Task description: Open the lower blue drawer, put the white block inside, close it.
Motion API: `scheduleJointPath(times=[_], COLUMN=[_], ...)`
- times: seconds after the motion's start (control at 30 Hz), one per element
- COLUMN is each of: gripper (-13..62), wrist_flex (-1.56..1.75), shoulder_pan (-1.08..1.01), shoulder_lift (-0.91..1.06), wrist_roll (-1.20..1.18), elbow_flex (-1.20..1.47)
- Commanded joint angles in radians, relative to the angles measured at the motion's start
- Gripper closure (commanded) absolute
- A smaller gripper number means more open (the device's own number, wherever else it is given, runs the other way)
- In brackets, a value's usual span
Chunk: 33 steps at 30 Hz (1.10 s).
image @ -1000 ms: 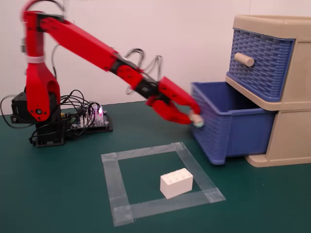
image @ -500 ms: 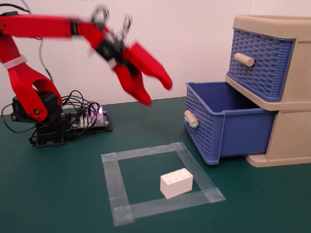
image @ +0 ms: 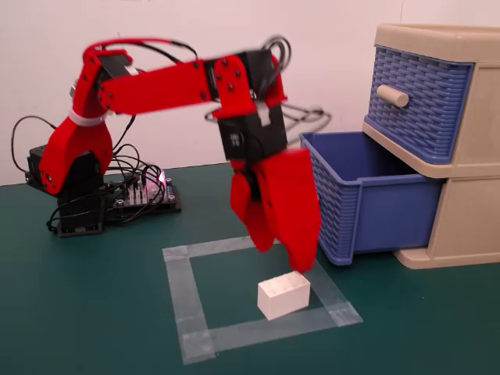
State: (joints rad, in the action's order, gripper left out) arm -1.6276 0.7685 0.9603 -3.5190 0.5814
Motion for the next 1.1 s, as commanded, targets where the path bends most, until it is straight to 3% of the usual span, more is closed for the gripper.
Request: scheduleJointPath(times=[0.0,0.43,0.53,0.63,0.7,0.73,0.9,1.07], gripper=[15.2,16.5,24.1,40.0,55.1,57.9,57.5,57.5], wrist_flex=[-0.006,-0.011,-0.037,-0.092,-0.147,-0.167,-0.202,-0.261], shoulder_pan=[0.011,0.025,0.034,0.038,0.052,0.057,0.063,0.064], shoulder_lift=[-0.005,-0.132,-0.147,-0.15,-0.158,-0.158,-0.133,0.071], wrist_roll=[-0.06,-0.118,-0.104,-0.071,-0.049,-0.043,-0.044,0.014], elbow_flex=[-0.043,-0.034,-0.035,-0.035,-0.035,-0.035,-0.041,-0.041])
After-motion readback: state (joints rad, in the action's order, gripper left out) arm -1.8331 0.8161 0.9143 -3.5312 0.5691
